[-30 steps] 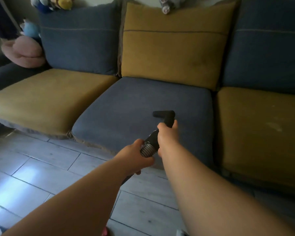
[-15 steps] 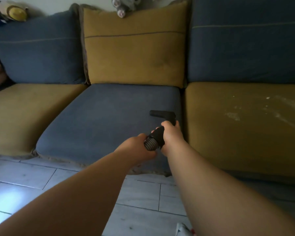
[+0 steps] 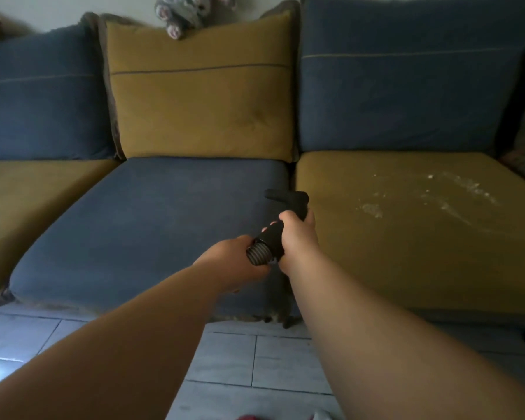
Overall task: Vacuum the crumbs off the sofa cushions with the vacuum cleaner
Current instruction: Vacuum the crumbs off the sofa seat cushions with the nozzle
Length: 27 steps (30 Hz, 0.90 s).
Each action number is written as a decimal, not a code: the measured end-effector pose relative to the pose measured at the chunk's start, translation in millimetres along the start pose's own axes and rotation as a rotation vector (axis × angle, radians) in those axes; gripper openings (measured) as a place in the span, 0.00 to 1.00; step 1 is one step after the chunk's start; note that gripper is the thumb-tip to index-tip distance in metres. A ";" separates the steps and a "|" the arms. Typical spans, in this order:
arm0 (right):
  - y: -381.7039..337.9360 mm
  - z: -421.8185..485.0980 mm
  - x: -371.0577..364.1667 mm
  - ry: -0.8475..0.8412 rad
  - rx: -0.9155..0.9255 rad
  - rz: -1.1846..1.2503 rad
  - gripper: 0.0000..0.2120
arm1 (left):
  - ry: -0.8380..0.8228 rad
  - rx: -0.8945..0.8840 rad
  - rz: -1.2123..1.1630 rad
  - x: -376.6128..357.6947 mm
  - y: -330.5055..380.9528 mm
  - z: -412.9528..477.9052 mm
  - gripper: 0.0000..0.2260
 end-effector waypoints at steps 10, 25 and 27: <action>-43.1 -20.3 16.5 0.059 0.147 0.067 0.29 | -0.010 -0.118 -0.015 12.6 44.4 4.9 0.14; -75.5 -17.7 81.9 0.200 0.110 0.062 0.31 | -0.119 -0.157 -0.036 -22.1 93.6 29.4 0.14; -79.1 -16.0 85.9 0.191 0.114 0.081 0.31 | -0.121 -0.163 -0.045 -25.8 98.2 31.9 0.13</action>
Point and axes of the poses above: each hand's wrist, its own z-axis towards the middle knuckle, its own x-axis out of the back of the hand, y = z × x, the point moved 3 cm from there along z, towards the middle knuckle, and after that the axes turned 6 degrees about -x, right-handed, at the moved point
